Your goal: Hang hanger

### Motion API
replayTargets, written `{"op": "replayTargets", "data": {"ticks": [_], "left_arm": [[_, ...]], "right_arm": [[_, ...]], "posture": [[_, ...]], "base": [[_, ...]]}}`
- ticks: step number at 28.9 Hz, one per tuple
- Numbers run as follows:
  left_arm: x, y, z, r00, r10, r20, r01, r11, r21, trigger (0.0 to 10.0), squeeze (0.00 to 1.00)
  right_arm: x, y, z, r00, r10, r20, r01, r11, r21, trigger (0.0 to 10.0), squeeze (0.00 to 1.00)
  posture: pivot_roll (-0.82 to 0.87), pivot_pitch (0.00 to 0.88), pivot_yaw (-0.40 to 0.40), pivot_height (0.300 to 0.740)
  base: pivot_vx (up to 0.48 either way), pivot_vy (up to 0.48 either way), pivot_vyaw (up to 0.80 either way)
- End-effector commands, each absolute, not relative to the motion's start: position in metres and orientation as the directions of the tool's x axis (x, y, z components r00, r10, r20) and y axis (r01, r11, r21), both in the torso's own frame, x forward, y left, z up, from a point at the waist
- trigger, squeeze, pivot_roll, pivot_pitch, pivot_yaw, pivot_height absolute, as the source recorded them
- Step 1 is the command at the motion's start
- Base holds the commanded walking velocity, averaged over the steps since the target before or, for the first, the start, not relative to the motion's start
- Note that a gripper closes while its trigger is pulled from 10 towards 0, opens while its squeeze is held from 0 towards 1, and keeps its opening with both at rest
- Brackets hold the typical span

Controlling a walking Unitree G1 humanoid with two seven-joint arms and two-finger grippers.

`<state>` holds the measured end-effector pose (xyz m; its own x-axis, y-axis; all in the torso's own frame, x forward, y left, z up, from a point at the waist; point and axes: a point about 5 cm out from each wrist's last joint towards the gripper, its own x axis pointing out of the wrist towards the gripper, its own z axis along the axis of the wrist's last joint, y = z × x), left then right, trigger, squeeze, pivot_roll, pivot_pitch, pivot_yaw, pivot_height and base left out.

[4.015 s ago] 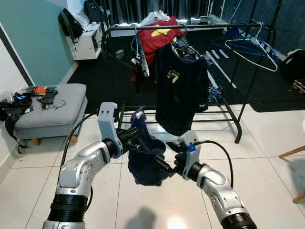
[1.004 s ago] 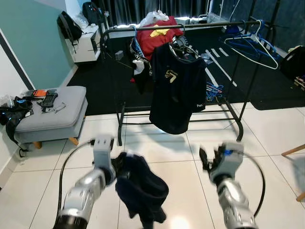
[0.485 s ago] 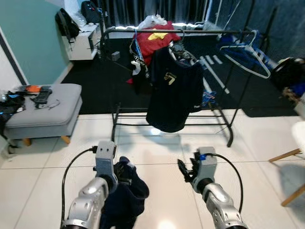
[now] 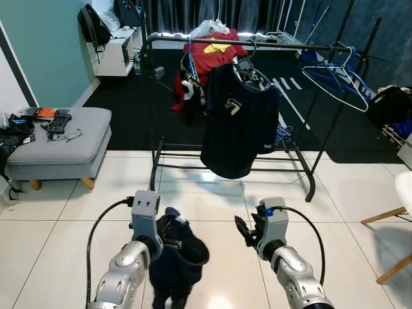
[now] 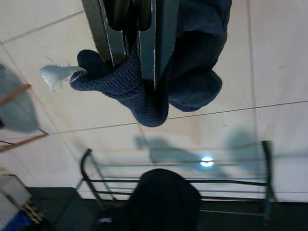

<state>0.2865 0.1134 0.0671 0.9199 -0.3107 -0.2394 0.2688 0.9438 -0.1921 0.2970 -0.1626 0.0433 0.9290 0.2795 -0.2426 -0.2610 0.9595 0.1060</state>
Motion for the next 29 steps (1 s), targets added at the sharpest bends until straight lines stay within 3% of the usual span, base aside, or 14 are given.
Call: {"op": "replayTargets", "data": {"ticks": [1,22,29], "left_arm": [[0.29,0.1076,0.0757,0.923,-0.334,-0.192,0.293,0.932,-0.212,10.0,0.0],[0.2928,0.1018,0.08,0.909,-0.38,-0.171,0.341,0.914,-0.219,10.0,0.0],[0.2936,0.1036,0.0813,0.906,-0.39,-0.165,0.351,0.909,-0.223,10.0,0.0]], "right_arm": [[0.2945,-0.1641,0.0406,0.927,0.278,-0.252,-0.254,0.959,0.124,10.0,0.0],[0.2911,-0.1716,0.04,0.946,0.215,-0.245,-0.187,0.974,0.131,10.0,0.0],[0.2898,-0.1714,0.041,0.949,0.216,-0.231,-0.188,0.973,0.137,10.0,0.0]], "posture": [[-0.04,0.061,-0.017,0.74],[-0.04,0.054,0.022,0.74],[-0.04,0.051,0.028,0.74]], "base": [[0.0,0.0,0.0],[0.203,0.0,0.0],[0.27,0.0,-0.54]]}}
